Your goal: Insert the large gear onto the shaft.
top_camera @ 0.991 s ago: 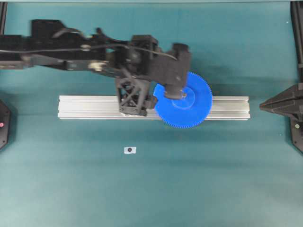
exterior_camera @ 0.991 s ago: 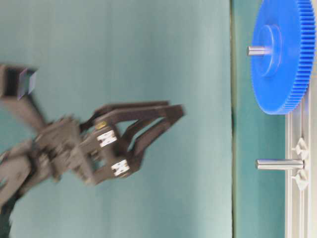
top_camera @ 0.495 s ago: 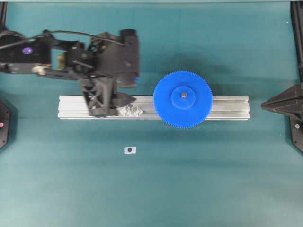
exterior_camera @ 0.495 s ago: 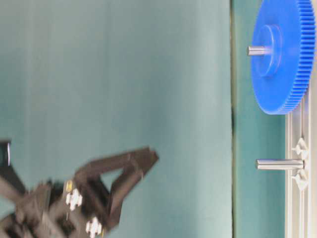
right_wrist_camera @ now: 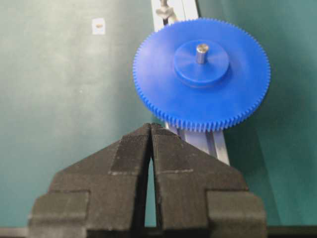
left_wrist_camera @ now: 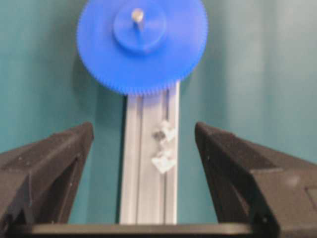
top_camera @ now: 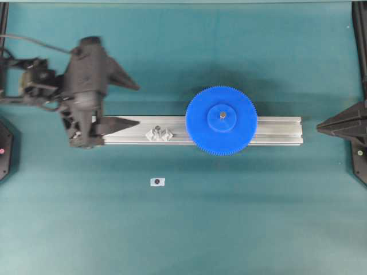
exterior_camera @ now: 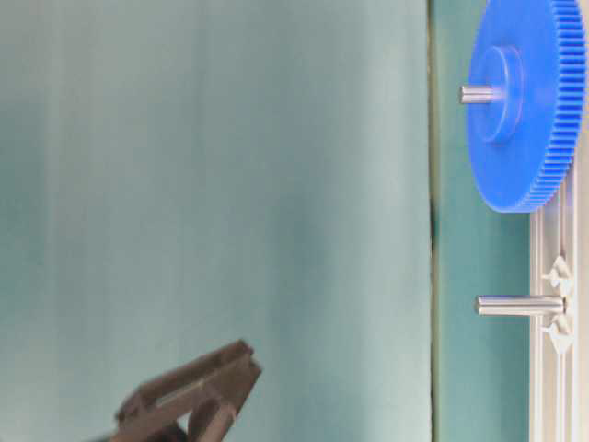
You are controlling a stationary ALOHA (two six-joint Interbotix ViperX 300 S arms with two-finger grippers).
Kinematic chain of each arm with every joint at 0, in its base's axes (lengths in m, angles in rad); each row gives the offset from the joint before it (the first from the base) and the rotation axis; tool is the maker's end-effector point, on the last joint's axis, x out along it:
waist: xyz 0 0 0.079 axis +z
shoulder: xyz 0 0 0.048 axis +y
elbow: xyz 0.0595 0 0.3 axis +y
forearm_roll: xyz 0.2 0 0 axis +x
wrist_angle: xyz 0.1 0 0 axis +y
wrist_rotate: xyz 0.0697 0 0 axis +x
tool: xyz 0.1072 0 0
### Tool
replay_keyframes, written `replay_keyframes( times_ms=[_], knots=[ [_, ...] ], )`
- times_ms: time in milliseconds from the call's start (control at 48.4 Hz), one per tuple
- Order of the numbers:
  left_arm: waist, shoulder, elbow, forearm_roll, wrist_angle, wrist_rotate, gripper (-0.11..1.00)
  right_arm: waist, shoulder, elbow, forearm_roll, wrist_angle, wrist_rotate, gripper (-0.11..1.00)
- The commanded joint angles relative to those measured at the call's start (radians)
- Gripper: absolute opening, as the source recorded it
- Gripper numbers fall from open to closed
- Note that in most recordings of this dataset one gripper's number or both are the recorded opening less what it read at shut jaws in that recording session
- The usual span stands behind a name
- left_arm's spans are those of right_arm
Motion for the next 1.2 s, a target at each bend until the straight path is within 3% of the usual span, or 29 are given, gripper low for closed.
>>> replay_keyframes(
  times_ms=[0,227,1177],
  knots=[
    [-0.021,-0.029,0.021,0.003,-0.035,-0.009,0.84,-0.008,0.006,-0.011,0.000,-0.006,0.009,0.09],
    [-0.049,-0.051,0.080,0.005,-0.077,-0.054,0.84,-0.018,0.006,-0.006,0.000,-0.005,0.009,0.08],
    [-0.048,-0.124,0.121,0.003,-0.132,-0.051,0.84,-0.031,0.006,0.002,0.002,-0.012,0.009,0.09]
  ],
)
